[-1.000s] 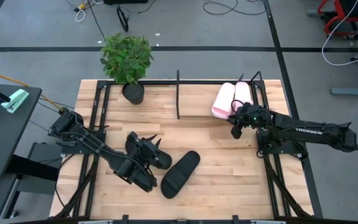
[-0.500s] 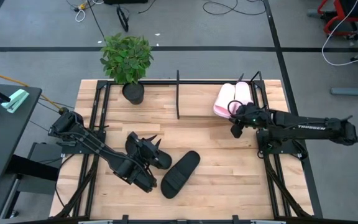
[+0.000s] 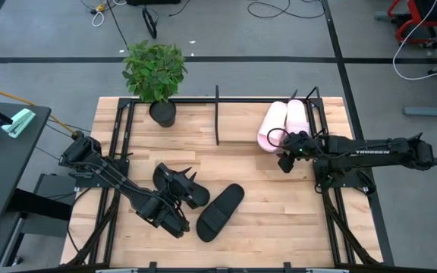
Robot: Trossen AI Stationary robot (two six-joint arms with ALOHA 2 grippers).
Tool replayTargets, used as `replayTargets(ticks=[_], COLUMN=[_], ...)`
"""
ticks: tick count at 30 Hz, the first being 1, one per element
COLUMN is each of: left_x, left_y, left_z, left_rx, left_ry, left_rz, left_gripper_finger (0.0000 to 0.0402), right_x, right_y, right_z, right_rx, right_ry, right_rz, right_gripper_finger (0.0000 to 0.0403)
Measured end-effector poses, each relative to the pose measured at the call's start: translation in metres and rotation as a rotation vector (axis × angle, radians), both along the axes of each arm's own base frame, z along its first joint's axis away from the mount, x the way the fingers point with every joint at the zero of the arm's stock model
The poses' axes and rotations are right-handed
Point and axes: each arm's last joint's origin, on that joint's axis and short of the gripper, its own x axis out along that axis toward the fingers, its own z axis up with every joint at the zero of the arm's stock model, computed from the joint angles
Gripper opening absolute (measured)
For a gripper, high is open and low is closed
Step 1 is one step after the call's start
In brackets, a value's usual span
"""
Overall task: Pick and place slides into the shelf
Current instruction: Put the right black slide on the shelf
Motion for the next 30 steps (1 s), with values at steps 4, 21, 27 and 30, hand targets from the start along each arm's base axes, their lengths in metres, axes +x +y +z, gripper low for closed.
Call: replayTargets(ticks=[4,21,27,30], left_x=[-0.002,0.000,0.000,0.000], left_y=[-0.003,0.000,0.001,0.000], left_z=[0.000,0.000,-0.001,-0.001], left_rx=[-0.002,0.000,-0.018,-0.025], left_ry=[-0.003,-0.002,0.023,0.027], left_rz=[-0.011,0.001,-0.001,-0.002], left_gripper_finger=[0.0107,0.0107,0.0107,0.0107], right_x=[0.000,0.041,0.059,0.069], right_y=[0.006,0.020,0.016,0.011], right_z=[0.002,0.077,0.066,0.054], right_rx=[0.030,-0.164,-0.209,-0.218], right_ry=[-0.023,-0.319,-0.267,-0.203], right_rz=[0.018,0.267,0.315,0.314], right_gripper_finger=[0.0232,0.0185,0.0160,0.0150])
